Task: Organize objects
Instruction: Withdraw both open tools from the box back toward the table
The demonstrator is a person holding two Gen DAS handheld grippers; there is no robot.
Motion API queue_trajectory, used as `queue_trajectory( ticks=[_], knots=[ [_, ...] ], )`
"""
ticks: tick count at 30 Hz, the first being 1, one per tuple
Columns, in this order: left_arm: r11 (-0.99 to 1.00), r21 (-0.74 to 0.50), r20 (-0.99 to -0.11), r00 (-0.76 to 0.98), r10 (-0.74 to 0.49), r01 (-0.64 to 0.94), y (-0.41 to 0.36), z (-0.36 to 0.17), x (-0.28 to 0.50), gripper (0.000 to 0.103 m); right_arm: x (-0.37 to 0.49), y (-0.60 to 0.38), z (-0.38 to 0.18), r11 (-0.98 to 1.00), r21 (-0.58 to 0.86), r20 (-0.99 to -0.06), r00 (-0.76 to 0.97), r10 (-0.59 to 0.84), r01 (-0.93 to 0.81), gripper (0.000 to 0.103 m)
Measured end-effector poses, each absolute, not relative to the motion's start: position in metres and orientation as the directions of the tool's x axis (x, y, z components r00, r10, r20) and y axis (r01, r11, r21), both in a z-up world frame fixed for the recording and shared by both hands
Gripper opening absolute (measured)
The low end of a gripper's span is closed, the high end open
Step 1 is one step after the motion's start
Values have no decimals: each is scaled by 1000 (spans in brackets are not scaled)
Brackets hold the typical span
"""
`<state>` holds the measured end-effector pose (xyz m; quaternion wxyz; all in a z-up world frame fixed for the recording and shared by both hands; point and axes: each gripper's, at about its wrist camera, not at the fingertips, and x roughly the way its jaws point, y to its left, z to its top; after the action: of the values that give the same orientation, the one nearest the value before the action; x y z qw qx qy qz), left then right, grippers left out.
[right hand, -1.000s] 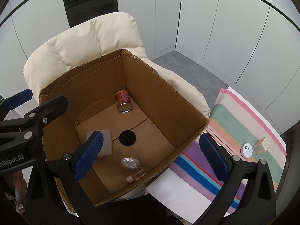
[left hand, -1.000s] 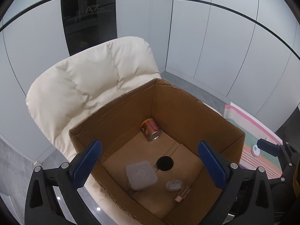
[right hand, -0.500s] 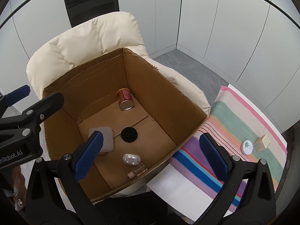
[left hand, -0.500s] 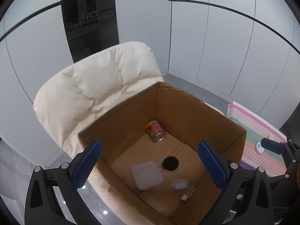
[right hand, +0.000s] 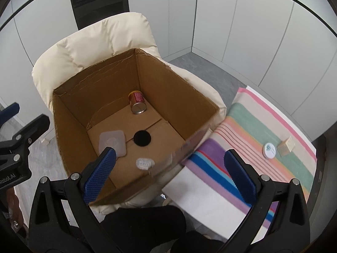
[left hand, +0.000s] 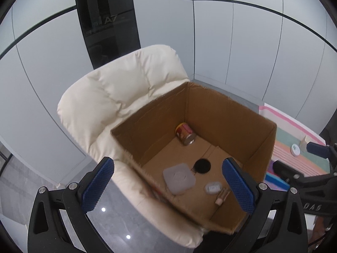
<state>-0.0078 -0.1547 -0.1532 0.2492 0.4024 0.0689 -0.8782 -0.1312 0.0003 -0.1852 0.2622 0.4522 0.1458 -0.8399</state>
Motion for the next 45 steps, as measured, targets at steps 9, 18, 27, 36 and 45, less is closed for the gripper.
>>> queue_trajectory(
  ticks=[9,18,27,36,45],
  knots=[
    [-861,110,-756,-521,-397,496,-131,-159,33,103,-90,39,-171,-853,28,-830,-464,-311,521,103],
    [-878,61,-780,-526,-338,475,-111,-164,77,103,-38,74,-164,-865,19,-835,-468,-289,501,103],
    [-888,50,-787,-529,-317,457,-101,-167,108,103,8,103,-177,-867,11,-852,-449,-269,498,103],
    [-906,76,-787,-533,-310,415,-86,-167,100,103,6,120,-174,-886,30,-844,-463,-271,463,103],
    [-933,64,-795,-547,-262,354,-70,-168,86,103,4,137,-172,-903,44,-840,-474,-265,427,103]
  ],
)
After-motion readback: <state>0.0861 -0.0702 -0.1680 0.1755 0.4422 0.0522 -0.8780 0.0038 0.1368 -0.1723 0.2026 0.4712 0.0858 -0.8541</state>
